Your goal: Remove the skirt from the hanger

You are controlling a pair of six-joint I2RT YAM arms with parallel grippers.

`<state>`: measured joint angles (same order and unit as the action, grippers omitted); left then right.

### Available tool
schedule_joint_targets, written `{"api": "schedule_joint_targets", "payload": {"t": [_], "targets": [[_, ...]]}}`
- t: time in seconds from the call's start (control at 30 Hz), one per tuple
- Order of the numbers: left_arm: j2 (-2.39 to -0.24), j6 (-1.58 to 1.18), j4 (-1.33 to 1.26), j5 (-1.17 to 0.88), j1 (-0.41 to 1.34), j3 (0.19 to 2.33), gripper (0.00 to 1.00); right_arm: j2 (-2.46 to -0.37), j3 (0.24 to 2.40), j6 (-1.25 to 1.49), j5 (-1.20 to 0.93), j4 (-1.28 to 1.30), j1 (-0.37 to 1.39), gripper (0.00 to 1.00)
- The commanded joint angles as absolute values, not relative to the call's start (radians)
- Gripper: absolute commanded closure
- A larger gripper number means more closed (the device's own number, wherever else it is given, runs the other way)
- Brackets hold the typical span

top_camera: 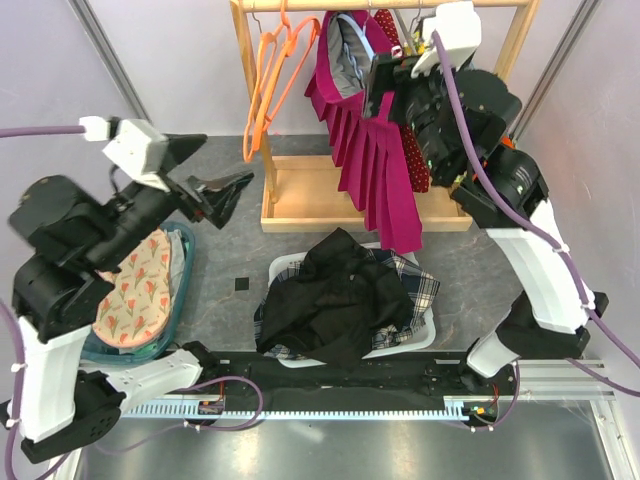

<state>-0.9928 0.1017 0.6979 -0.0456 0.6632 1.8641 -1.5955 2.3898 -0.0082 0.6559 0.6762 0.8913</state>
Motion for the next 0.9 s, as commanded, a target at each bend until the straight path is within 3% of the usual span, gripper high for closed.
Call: {"api": "schedule_joint_targets", "payload": {"t": [0.0,0.3,0.57,0.87], "targets": [[-1.012,0.156,0.709,-0.048,0.664,1.832,0.00,-1.670,2.344,-0.129,0.514,0.413,0.760,0.14],[-1.031,0.187,0.700,-0.006,0.664,1.821,0.01,-1.891,2.534,-0.025,0.210,0.431,0.563,0.13],[-1.060,0.187,0.699,-0.005,0.664,1.845,0.01,-1.908,2.487,-0.057,0.190,0.419,0.511,0.13],[-1.071,0.173,0.698,0.026,0.664,1.868,0.01,-1.925,2.471,-0.052,0.166,0.501,0.502,0.23]]}}
